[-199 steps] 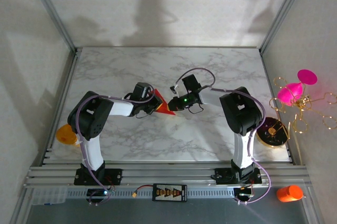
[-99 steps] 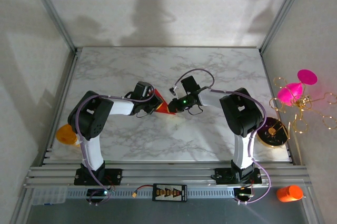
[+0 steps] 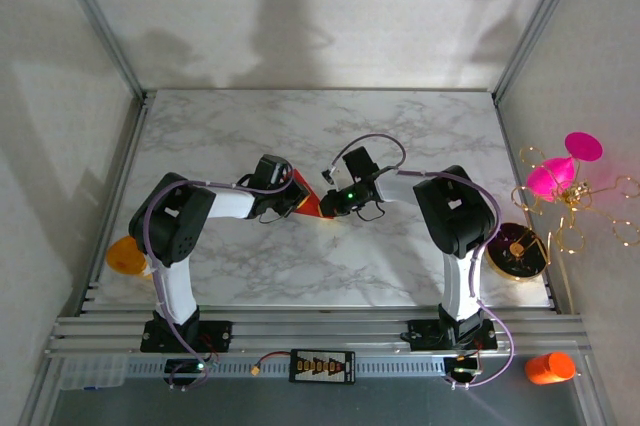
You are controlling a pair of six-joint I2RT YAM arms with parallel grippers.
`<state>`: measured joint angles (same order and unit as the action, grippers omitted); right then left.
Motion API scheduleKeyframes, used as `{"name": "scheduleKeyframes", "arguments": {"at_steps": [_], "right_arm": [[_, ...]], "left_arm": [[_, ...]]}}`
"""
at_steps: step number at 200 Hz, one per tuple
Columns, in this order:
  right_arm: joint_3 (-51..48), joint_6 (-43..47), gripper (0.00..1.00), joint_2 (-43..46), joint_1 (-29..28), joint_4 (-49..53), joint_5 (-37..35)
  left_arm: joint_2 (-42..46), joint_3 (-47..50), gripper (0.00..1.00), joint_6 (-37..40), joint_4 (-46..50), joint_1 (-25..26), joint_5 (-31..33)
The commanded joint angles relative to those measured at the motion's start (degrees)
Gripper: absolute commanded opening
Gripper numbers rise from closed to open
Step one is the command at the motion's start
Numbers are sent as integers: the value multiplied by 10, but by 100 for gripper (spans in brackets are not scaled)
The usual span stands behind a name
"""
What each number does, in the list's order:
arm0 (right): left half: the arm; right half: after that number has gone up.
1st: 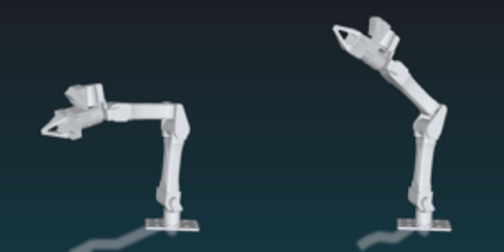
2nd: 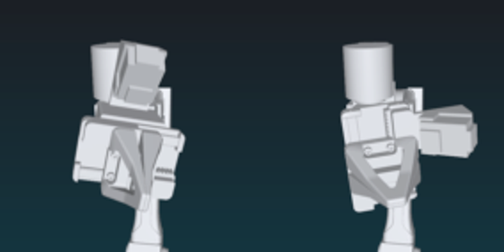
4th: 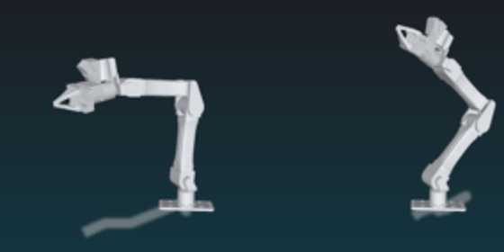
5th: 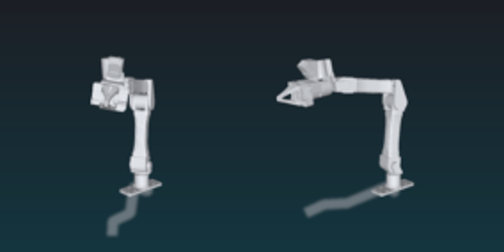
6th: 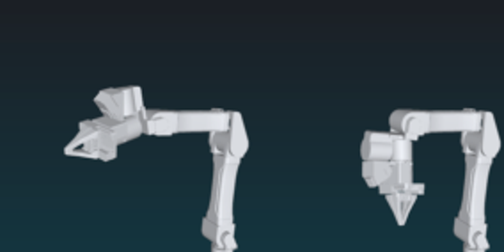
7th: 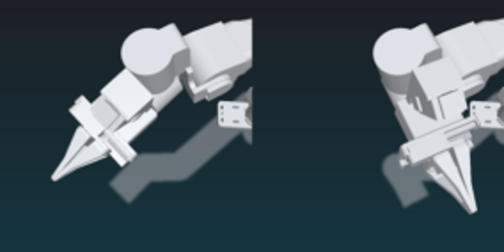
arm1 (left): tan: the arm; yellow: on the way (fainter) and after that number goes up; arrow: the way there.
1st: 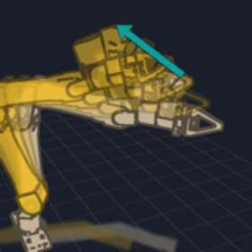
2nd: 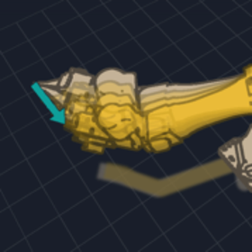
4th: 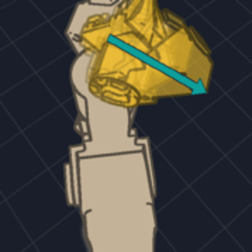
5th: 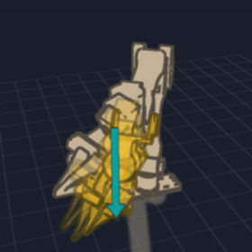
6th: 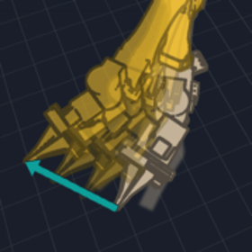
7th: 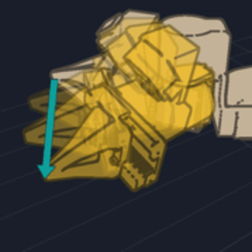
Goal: Fold a paper plane with a square sheet of paper (pick it up from the middle)
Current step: Fourth fold the wing at the center of the table.
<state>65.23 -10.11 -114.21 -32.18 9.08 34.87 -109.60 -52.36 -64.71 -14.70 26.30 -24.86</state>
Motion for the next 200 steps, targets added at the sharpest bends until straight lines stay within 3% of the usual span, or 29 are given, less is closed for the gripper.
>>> {"name": "scheduleKeyframes", "arguments": {"at_steps": [1,144,200], "right_arm": [[-10,-3,5,-7,6,16,-8],[-93,-3,5,40,25,34,-2],[-138,-20,5,101,33,-13,-16]], "left_arm": [[-42,21,13,7,119,-4,64],[-69,13,13,18,178,-5,108],[-70,5,13,27,180,-4,103]]}}
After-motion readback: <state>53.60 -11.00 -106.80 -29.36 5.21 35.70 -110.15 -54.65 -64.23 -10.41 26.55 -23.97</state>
